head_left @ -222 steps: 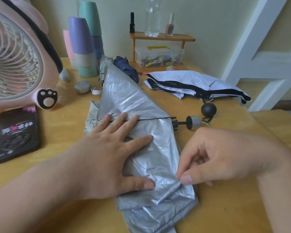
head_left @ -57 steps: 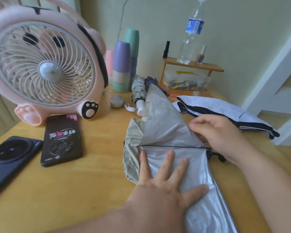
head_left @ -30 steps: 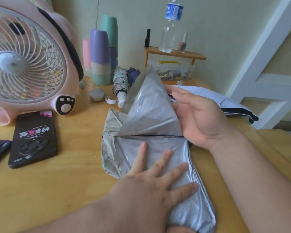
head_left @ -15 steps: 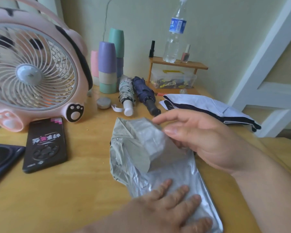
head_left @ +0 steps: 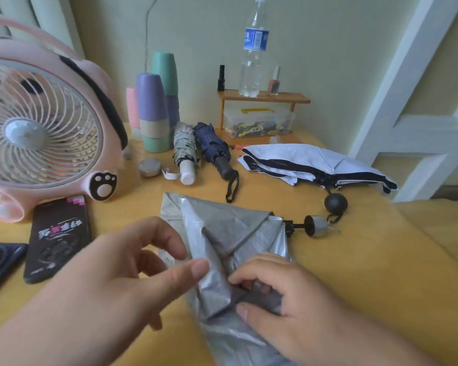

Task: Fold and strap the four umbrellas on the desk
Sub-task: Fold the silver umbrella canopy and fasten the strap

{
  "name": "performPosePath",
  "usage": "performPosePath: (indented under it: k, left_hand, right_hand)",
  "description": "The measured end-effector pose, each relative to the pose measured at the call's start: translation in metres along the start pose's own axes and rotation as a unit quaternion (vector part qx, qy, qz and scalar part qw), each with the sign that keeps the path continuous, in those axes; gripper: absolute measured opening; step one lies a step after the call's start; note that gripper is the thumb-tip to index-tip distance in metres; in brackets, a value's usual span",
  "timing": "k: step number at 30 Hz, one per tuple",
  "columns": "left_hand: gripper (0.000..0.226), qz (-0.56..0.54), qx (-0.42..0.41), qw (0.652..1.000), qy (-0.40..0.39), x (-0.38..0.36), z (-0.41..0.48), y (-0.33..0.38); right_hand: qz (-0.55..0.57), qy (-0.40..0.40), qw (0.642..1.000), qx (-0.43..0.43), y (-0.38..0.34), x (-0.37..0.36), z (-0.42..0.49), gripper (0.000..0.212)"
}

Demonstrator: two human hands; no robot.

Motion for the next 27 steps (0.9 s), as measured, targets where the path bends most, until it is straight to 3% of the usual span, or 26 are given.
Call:
performPosePath:
  k: [1,4,9,12,17,19,23,25,27]
  left_hand:
    - [0.068,-0.039,0.019,0.999,-0.019,-0.007,0.002,-0.007]
    - [0.073,-0.137,0.053,0.989,0.026,-0.034,0.011,-0.032]
    - [0.067,-0.083,0.064,0.993,0.061,-0.064,0.017,-0.030]
    - [0.076,-0.087,0.106,0.988,0.078,-0.065,0.022,-0.033]
    - [0.030,-0.144,0.160,0.976,0.018,-0.059,0.022,-0.034]
    - [0.023,-0.166,0.167,0.972,-0.003,-0.056,0.021,-0.028]
    - [0.025,-0.171,0.091,0.981,0.020,-0.048,0.025,-0.019]
    - [0.037,-0.180,0.051,0.981,0.051,-0.046,0.024,-0.013]
    - [0.031,-0.236,0.030,0.968,0.079,-0.045,0.024,-0.010]
  right_hand:
    - [-0.001,0.003,1.000,0.004,-0.001,0.000,0.000,0.026]
    - [0.006,0.018,1.000,0.022,-0.001,0.000,0.001,0.020]
    - [0.027,0.018,0.999,0.018,0.002,0.002,-0.001,0.014]
    - [0.037,0.014,0.999,0.017,0.001,0.004,-0.002,0.012]
    - [0.032,0.012,0.999,0.010,-0.001,0.004,-0.002,0.009]
    - [0.033,0.016,0.999,0.007,-0.002,0.004,-0.003,0.010]
    - [0.038,0.071,0.997,-0.008,-0.003,0.005,-0.004,0.020]
    - [0.000,0.109,0.994,-0.007,-0.001,0.006,-0.003,0.027]
    - [-0.045,0.126,0.991,-0.002,0.001,0.006,-0.002,0.031]
Point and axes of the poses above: each hand's wrist, its own z-axis towards the middle knuckle, its own x-axis out of the back of the hand, y = z × x, the point moved 2 cm from there along z, towards the middle knuckle, and after that the axes turned 6 degrees about y, right-handed, at the moved point
